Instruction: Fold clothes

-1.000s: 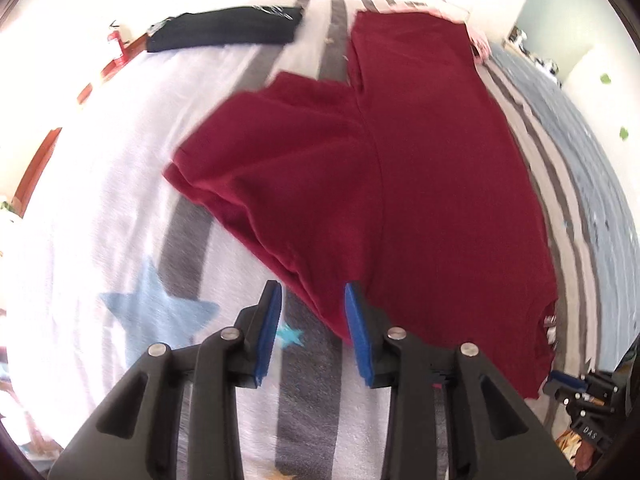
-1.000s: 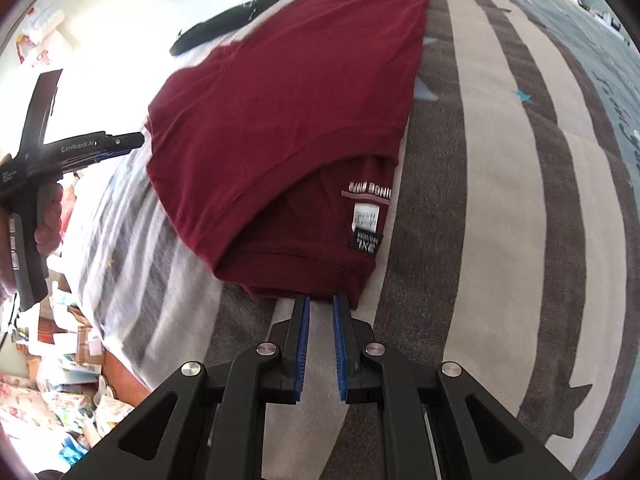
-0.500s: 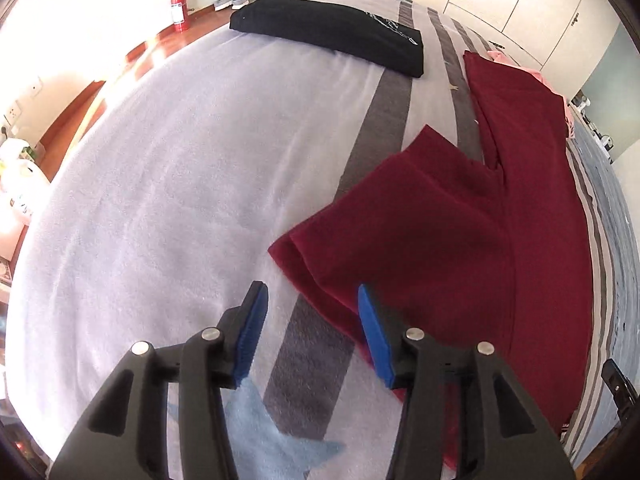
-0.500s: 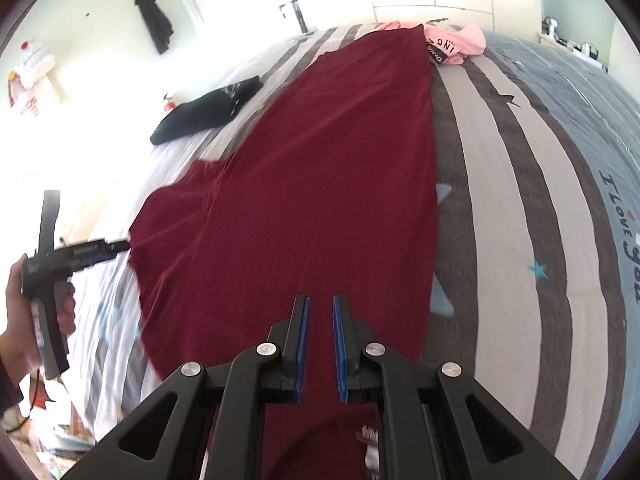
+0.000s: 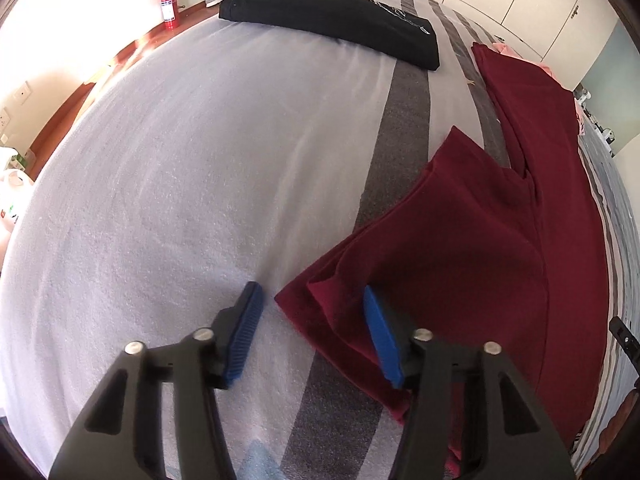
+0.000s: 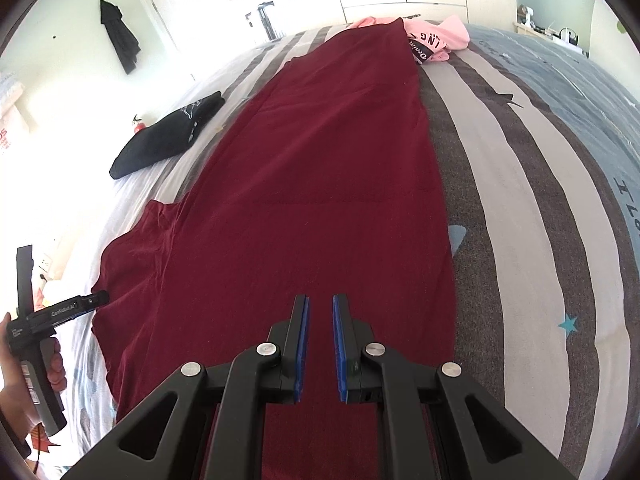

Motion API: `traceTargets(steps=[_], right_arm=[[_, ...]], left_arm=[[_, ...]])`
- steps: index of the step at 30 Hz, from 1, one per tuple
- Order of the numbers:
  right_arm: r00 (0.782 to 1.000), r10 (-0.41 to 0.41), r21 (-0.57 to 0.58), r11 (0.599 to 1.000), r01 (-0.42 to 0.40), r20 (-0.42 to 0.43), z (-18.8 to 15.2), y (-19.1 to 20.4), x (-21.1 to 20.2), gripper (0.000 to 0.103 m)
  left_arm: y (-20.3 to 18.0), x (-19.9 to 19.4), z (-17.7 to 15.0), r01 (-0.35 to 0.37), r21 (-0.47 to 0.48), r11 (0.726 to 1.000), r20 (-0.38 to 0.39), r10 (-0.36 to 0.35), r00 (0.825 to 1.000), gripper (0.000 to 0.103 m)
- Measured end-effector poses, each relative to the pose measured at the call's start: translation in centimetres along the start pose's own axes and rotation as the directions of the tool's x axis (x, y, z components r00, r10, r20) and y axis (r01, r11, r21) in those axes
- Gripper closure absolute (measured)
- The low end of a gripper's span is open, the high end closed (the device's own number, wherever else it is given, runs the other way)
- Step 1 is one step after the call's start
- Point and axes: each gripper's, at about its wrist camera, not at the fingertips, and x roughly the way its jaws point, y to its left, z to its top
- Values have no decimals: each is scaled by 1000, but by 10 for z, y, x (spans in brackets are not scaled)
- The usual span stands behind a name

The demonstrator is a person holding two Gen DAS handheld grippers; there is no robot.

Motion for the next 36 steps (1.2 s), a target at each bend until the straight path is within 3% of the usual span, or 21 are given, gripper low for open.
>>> traceTargets(steps=[3, 5, 13, 19, 25, 30, 36], right_arm=[[1000, -9, 8, 1000, 9, -2, 1, -2, 1, 92], [1000, -13, 15, 1000, 13, -3, 2, -5, 1, 92], [1000, -23, 25, 999, 23, 4, 3, -17, -5, 92], [1000, -25, 35, 999, 24, 18, 6, -34, -19, 92], [999, -15, 34, 999, 14, 36, 11, -56, -43, 92], [999, -14, 30, 999, 13, 42, 12, -80, -65, 92], [999, -22, 30, 999, 22, 28, 9, -109, -81, 92]], left_arm=[[4, -3, 1, 23, -6, 1000, -13, -23, 1000, 91], [5, -7, 0, 19, 2, 1000, -15, -19, 1000, 95], [7, -33, -6, -15, -7, 1000, 16, 15, 1000, 97], [-18, -85, -3, -38, 49, 998, 115, 32, 993, 97], [-86, -155, -5, 15, 171, 985, 183, -47, 982, 97], [-203, -133, -7, 111, 254, 961, 138, -149, 979, 97], [-301, -92, -54, 210, 283, 936, 2, -219, 976, 97]])
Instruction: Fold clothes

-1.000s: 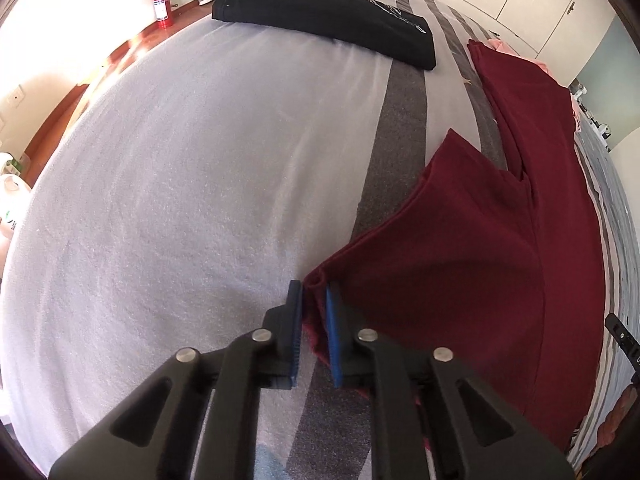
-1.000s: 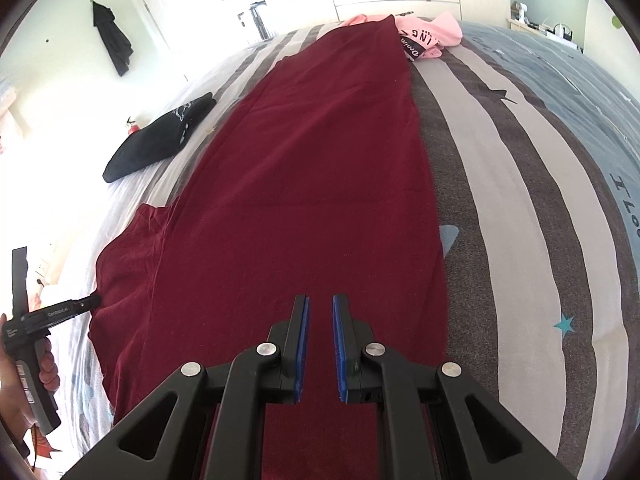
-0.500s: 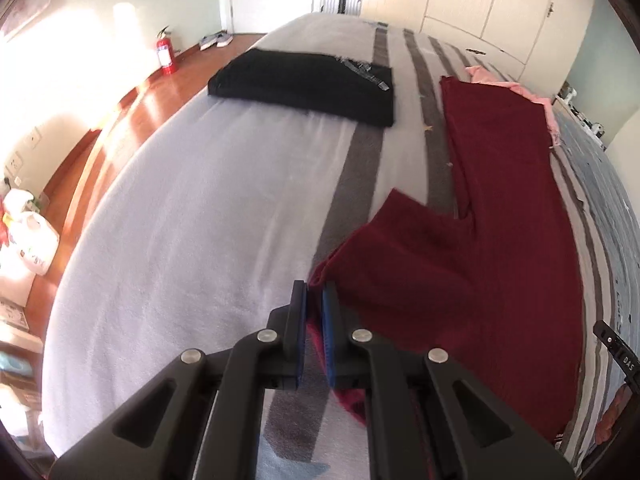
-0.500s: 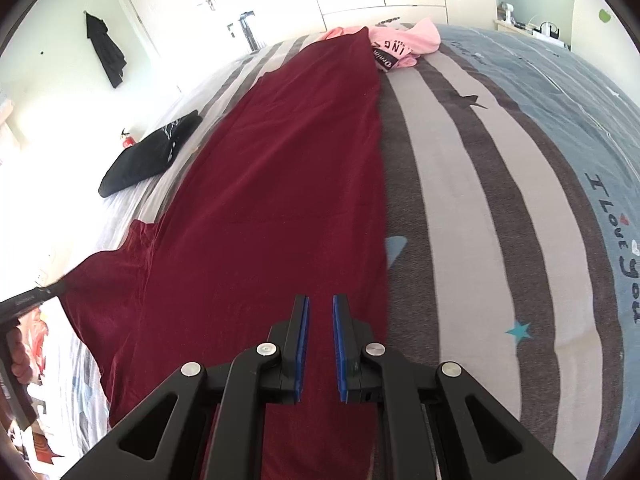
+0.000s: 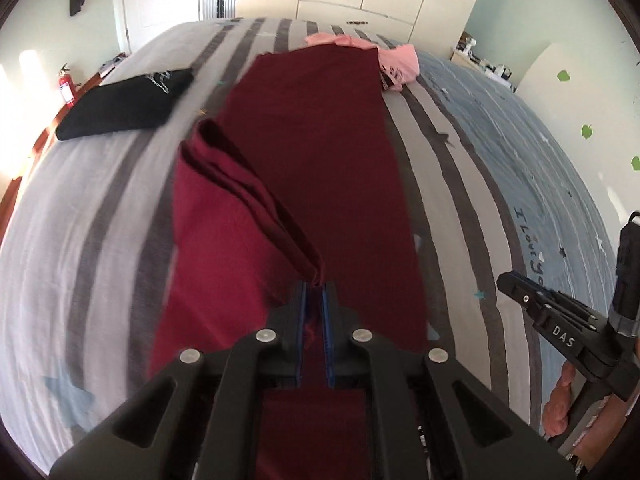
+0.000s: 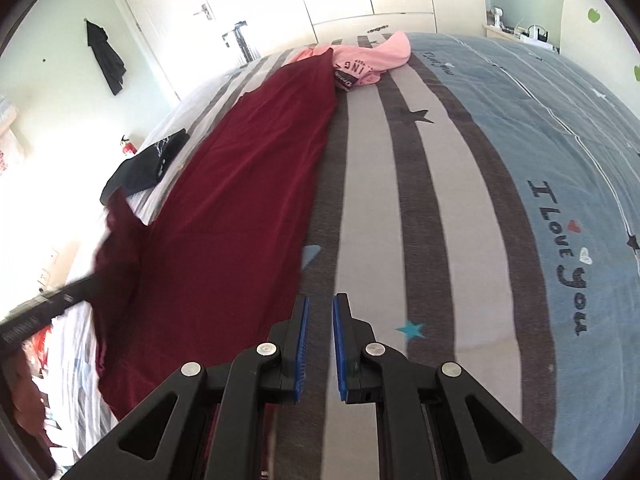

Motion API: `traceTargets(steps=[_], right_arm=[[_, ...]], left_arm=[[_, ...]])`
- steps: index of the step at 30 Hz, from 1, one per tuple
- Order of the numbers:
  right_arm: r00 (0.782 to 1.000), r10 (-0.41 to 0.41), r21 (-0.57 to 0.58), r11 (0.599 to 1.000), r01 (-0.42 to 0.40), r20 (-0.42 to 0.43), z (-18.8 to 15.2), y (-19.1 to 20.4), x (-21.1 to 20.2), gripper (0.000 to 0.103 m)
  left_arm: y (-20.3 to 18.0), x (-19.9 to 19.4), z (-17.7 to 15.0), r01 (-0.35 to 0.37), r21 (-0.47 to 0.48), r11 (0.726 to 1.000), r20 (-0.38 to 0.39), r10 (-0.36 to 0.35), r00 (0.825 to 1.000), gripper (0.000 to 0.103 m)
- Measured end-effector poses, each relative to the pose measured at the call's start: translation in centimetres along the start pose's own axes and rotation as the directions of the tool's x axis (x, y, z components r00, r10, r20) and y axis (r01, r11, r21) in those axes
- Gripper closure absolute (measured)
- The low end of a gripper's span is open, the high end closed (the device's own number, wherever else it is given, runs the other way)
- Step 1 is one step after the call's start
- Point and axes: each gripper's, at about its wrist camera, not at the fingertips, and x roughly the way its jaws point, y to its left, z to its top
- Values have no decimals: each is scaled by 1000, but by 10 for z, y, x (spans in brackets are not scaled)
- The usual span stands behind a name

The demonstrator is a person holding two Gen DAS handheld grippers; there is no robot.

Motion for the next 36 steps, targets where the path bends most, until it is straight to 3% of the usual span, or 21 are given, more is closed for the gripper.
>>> traceTargets(steps=[2, 6, 11, 15, 20, 24, 28, 31, 36], right_arm=[[1000, -3, 0, 1000, 3, -7, -2, -8, -2, 92], [1000, 5, -6, 1000, -5, -19, -6, -14, 0, 92], [998, 45, 1, 999, -45, -32, -10, -4, 12, 92], [994, 98, -28, 995, -99, -46, -12, 23, 24, 92], [980, 184, -82, 978, -190, -76, -15, 73, 41, 92], [965, 242, -127, 959, -255, -105, -17, 112, 56, 92], [957, 267, -188, 940, -285, -118, -19, 143, 73, 92], [964, 234, -190, 948, -256, -129, -19, 150, 91, 92], [973, 165, -120, 975, -185, -159, -25, 132, 115, 92]], left_arm=[[-10, 17, -9, 41, -21, 999, -54, -42, 998, 94], [-9, 7, -24, 74, -20, 997, -56, -75, 996, 94], [35, -1, -35, -27, -38, 999, -46, 25, 999, 94], [77, 1, -40, -132, -58, 990, -48, 129, 990, 94], [108, 11, -57, -164, -90, 982, -90, 156, 984, 94], [120, 17, -83, -163, -120, 979, -148, 145, 978, 94], [123, 12, -96, -143, -121, 982, -145, 125, 982, 94], [124, 3, -88, -123, -128, 984, -133, 106, 985, 94], [130, -18, -50, -50, -185, 982, -46, 42, 998, 94]])
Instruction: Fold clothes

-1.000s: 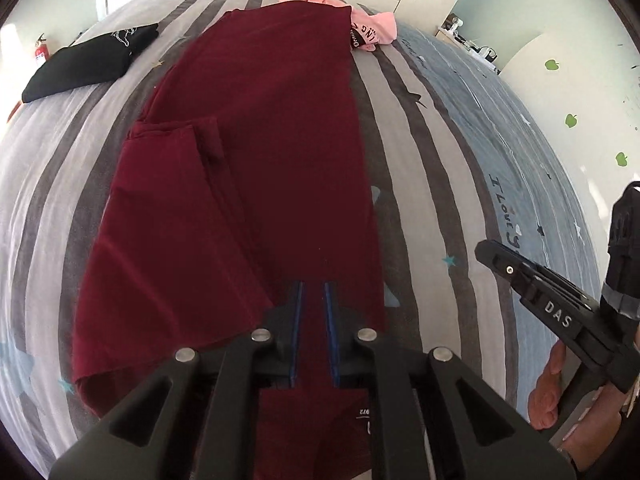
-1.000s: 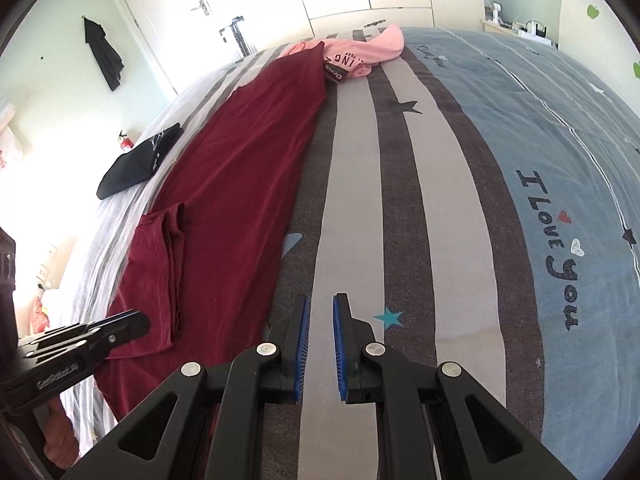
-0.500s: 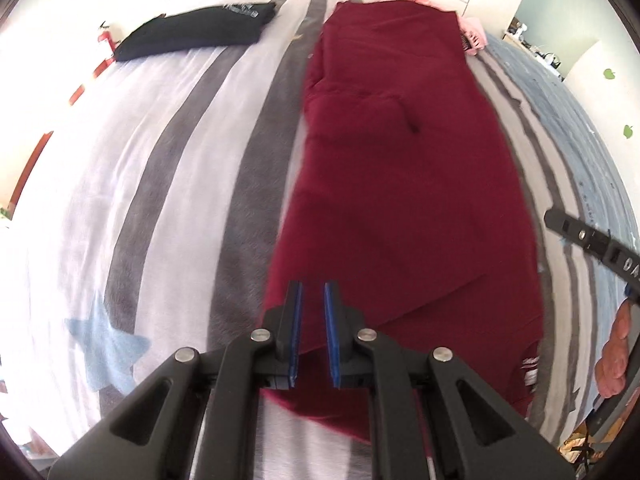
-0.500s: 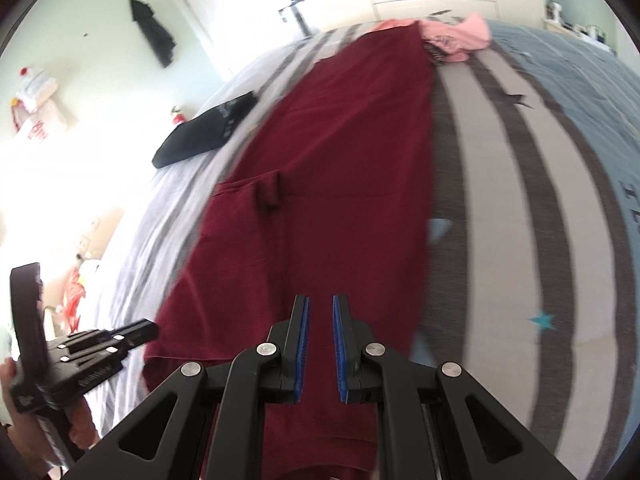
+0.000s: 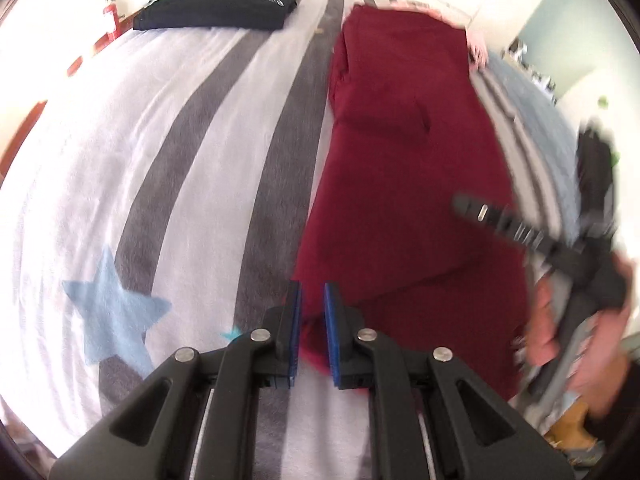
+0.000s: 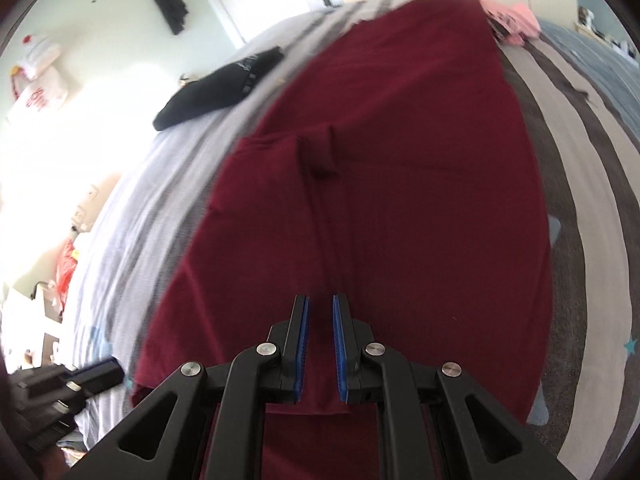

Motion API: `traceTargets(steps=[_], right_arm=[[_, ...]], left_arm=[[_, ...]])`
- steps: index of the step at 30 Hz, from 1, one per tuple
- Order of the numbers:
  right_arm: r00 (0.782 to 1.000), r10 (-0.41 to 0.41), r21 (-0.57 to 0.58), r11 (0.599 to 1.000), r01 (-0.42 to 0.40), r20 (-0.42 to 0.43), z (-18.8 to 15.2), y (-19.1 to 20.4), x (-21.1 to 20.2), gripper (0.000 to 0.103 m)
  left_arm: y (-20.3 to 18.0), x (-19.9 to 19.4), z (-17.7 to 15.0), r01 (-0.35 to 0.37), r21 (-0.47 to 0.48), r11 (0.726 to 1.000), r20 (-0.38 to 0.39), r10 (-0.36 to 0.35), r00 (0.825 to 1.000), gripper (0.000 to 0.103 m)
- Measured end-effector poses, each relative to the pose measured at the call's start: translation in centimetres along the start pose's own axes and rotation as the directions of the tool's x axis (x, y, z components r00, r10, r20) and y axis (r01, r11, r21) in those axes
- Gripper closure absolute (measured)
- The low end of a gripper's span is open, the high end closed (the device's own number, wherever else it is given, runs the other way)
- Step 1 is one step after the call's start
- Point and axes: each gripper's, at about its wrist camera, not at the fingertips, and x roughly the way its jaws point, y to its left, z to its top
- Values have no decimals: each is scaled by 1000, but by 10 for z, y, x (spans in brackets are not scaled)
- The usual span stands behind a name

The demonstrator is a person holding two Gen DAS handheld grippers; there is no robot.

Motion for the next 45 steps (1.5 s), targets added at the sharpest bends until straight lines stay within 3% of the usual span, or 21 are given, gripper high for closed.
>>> traceTargets(steps=[6, 11, 16, 20, 26, 31, 35, 37, 45], right_arm=[[999, -41, 100, 994, 37, 36, -2, -23, -18, 92], [996, -6, 77, 997, 0, 90, 30, -10, -14, 92], [988, 79, 60, 994, -88, 130, 69, 6, 6, 92], [988, 93, 29, 995, -97, 125, 86, 21, 29, 92], [996, 13, 53, 998, -18, 89, 97, 6, 67, 95], [995, -14, 45, 999, 9, 99, 103, 0, 73, 95], [990, -31, 57, 998, 24, 134, 107, -7, 55, 91], [987, -35, 55, 998, 26, 156, 103, -9, 39, 91], [992, -28, 16, 1000, 26, 124, 46, 3, -2, 91]], left_arm=[[-9, 31, 66, 23, 54, 998, 64, -27, 998, 94], [-19, 82, 124, 71, 120, 990, 74, -80, 994, 94], [-9, 127, 155, 96, 117, 988, 41, -101, 994, 94], [-8, 140, 158, 94, 136, 986, 33, -100, 994, 94], [-3, 143, 159, 124, 149, 981, 27, -130, 991, 94], [1, 139, 161, 134, 160, 978, 30, -140, 990, 94], [9, 116, 158, 100, 150, 984, 81, -112, 990, 94], [15, 102, 150, 125, 147, 981, 82, -138, 987, 94], [22, 67, 77, 149, 274, 950, -22, -148, 989, 94]])
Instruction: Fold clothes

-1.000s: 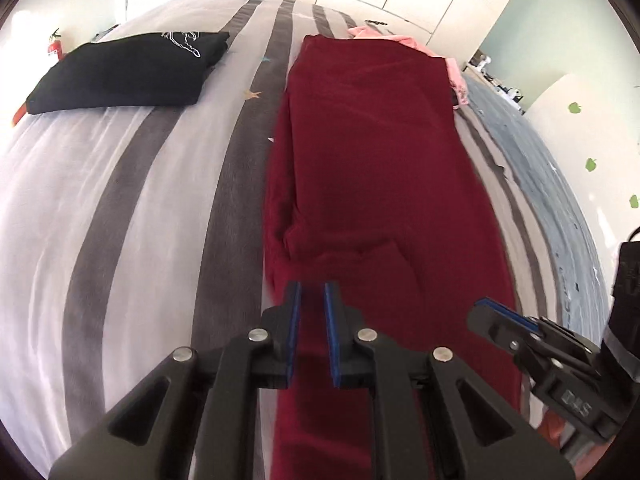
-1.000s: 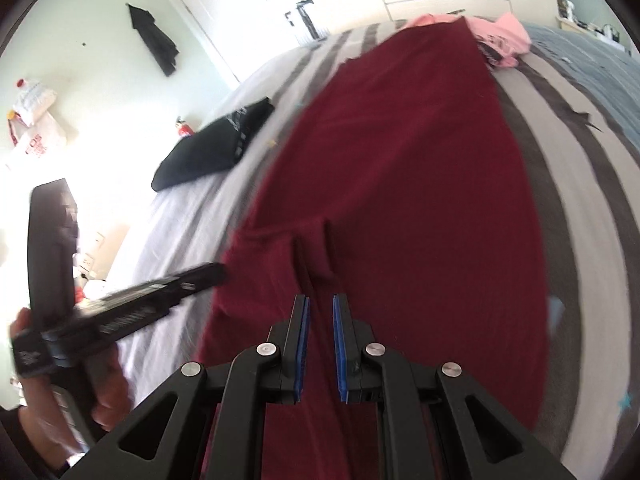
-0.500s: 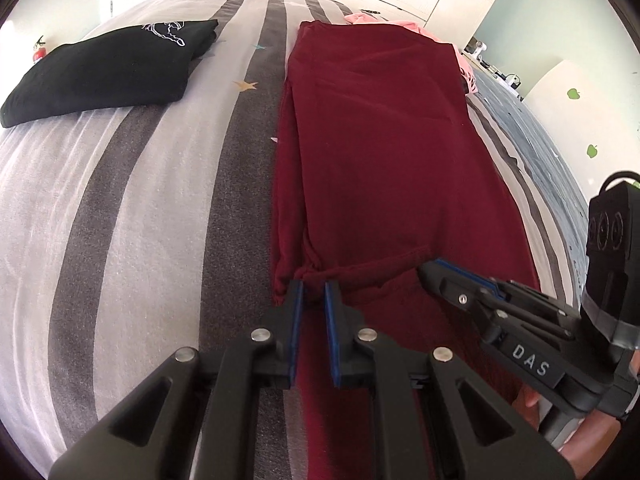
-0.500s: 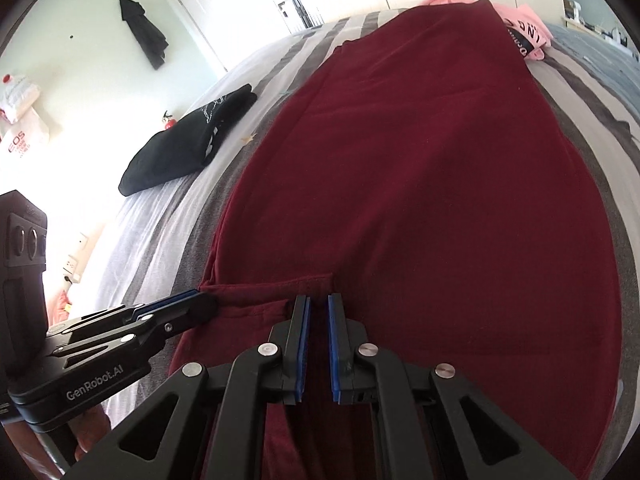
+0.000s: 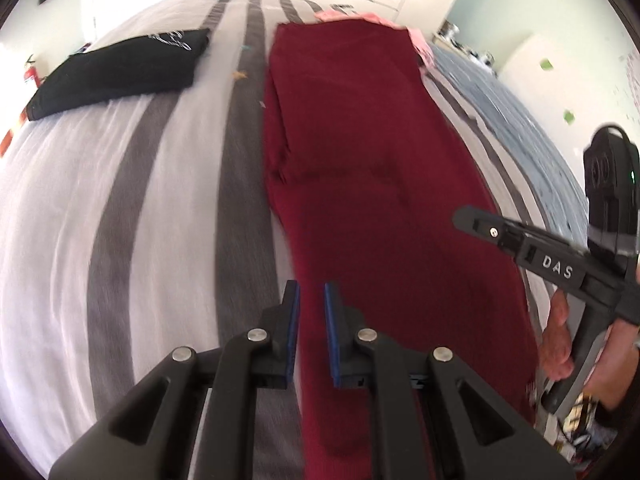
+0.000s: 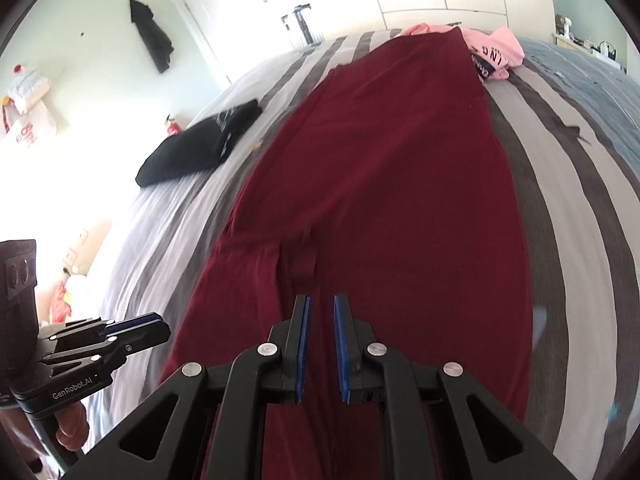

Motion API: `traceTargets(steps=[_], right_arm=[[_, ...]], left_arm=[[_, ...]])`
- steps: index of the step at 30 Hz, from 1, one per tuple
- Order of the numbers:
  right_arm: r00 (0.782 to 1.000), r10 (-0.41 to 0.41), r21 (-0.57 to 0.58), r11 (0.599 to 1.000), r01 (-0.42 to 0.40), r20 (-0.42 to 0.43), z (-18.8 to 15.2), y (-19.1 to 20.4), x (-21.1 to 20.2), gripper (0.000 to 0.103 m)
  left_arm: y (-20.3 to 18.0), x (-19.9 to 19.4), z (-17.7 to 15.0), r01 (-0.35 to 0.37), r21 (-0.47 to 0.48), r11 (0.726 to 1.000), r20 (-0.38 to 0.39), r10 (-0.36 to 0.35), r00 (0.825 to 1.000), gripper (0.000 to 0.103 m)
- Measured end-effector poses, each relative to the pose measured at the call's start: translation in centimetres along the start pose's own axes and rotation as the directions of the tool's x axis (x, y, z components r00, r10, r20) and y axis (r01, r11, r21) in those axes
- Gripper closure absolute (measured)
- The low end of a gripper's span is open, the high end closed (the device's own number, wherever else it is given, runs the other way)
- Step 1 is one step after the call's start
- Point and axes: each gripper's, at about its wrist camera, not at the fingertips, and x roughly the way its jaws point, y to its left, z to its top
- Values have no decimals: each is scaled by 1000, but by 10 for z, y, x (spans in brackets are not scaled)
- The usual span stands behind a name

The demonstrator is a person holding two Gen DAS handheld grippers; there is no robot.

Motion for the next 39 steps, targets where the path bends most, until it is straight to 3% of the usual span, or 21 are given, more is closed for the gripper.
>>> traceTargets(steps=[3, 8, 16, 19, 24, 30, 34, 39], right_arm=[[999, -5, -1, 1000, 5, -42, -31, 3, -13, 91], [997, -18, 45, 999, 22, -80, -67, -2, -18, 90], [996, -33, 17, 999, 34, -86, -86, -1, -37, 90], [994, -41, 10, 999, 42, -97, -95, -3, -47, 91], [995, -48, 12, 999, 49, -85, -103, -4, -70, 91], [998, -43, 4, 999, 43, -39, -87, 4, -61, 90], [996, -62, 12, 998, 63, -58, -83, 3, -45, 90], [995, -61, 32, 997, 64, -84, -106, -10, -50, 90]], left_arm=[[1, 1, -31, -16, -16, 1000, -51, 15, 999, 94], [16, -10, -63, -31, -103, 994, -41, 27, 999, 94], [26, -35, -104, -74, -164, 984, -52, 67, 996, 94], [28, -39, -89, -95, -173, 980, -60, 86, 995, 94], [11, -63, -89, -82, -173, 981, 13, 86, 996, 94], [3, -39, -60, -73, -111, 991, 43, 78, 996, 94], [-6, -26, -84, -96, -93, 991, -2, 96, 995, 93], [-4, -39, -119, -98, -89, 991, -9, 98, 995, 93]])
